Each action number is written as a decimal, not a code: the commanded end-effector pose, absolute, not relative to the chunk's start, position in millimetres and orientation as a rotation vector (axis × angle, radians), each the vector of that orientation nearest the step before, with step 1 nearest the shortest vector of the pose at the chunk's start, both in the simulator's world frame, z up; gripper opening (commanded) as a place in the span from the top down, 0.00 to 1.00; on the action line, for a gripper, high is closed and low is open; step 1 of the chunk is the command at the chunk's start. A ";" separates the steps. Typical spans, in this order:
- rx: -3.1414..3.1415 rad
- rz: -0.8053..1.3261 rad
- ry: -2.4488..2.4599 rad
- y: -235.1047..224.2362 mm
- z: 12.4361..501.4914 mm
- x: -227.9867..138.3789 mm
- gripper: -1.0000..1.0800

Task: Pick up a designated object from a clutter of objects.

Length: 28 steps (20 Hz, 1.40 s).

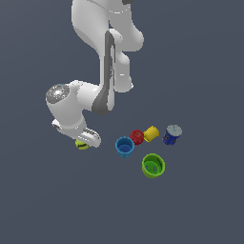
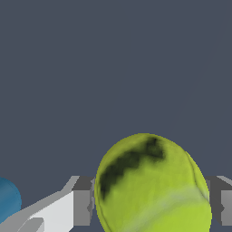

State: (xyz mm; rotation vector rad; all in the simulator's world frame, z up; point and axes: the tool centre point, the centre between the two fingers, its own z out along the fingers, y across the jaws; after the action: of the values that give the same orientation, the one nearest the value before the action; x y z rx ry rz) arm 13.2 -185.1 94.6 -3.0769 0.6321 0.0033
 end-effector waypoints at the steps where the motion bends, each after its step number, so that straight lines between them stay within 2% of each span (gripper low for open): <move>1: -3.078 0.000 0.631 -162.6 113.8 16.8 1.00; 28: -3.080 -0.001 0.633 105.5 337.0 58.9 1.00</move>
State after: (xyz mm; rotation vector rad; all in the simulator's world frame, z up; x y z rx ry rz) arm 56.7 91.6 324.5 -3.0807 0.6311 -0.0001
